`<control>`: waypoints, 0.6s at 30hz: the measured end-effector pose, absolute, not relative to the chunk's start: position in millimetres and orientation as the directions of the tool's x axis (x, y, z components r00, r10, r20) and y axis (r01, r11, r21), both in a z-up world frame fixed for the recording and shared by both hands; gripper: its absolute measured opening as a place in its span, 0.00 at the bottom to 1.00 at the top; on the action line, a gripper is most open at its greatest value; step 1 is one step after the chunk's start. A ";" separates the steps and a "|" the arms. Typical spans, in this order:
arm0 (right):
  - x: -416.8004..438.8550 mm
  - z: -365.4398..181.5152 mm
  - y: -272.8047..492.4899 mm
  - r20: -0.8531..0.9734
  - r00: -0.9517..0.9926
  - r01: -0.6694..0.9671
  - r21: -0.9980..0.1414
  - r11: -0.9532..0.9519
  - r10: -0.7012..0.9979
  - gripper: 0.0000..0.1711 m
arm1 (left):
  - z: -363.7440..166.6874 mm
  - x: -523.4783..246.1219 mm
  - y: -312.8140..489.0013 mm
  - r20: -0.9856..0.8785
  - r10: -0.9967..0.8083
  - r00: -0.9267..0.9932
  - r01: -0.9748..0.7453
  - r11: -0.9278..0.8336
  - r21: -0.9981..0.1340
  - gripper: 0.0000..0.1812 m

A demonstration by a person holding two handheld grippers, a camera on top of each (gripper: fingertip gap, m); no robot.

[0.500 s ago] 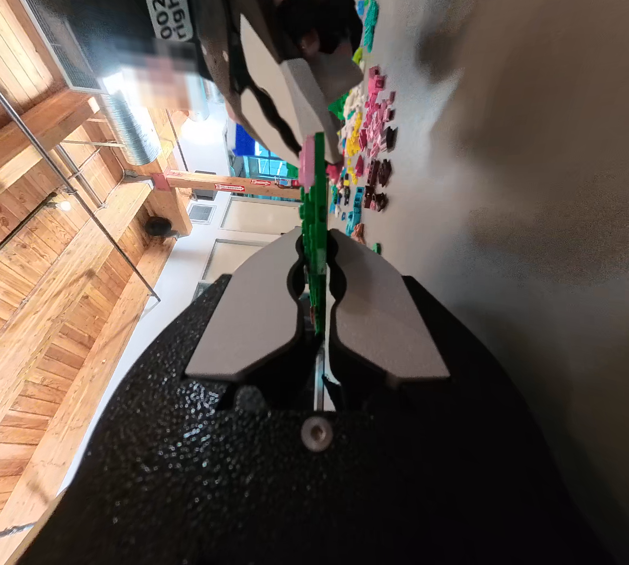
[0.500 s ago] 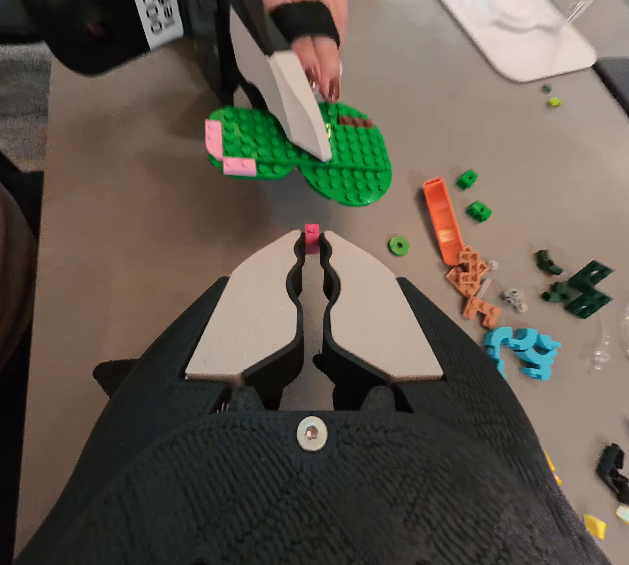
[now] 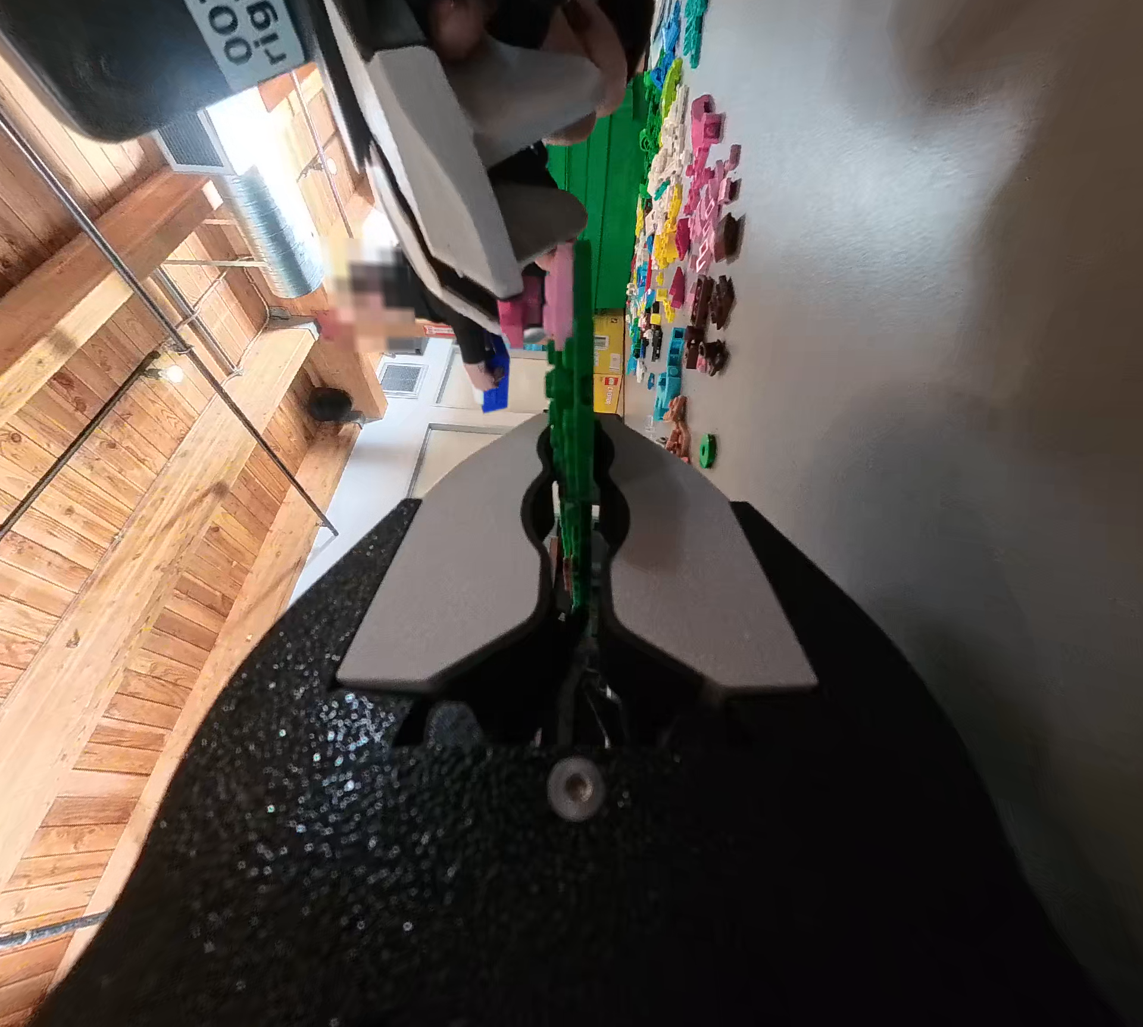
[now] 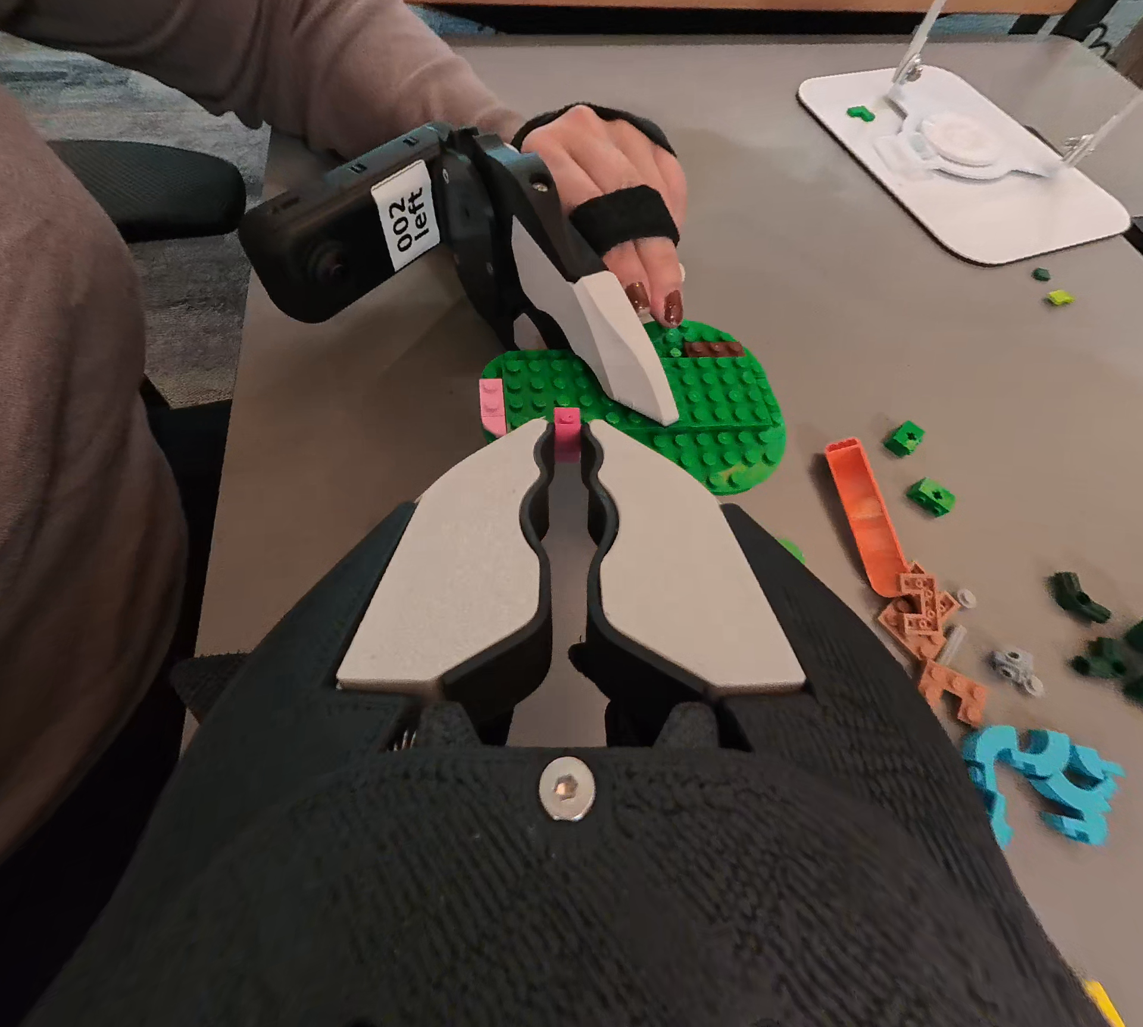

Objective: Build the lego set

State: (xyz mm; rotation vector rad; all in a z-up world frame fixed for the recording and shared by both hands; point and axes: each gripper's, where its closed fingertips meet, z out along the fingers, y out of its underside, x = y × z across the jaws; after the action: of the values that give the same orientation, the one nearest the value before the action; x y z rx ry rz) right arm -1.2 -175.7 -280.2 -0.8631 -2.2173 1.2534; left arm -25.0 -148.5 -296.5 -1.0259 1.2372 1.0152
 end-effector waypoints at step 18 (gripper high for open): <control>-0.1 -292.1 -181.5 0.034 -0.752 0.359 -0.817 0.452 0.658 0.04 | -298.6 -19.0 -150.1 -0.999 0.044 0.026 -0.966 0.256 -0.014 0.05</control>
State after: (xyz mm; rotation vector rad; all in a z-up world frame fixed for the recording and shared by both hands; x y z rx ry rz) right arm -0.1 -181.5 -292.1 -0.8640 -2.3608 1.2054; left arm -19.0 -150.1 -298.6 -0.9933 1.2716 1.0245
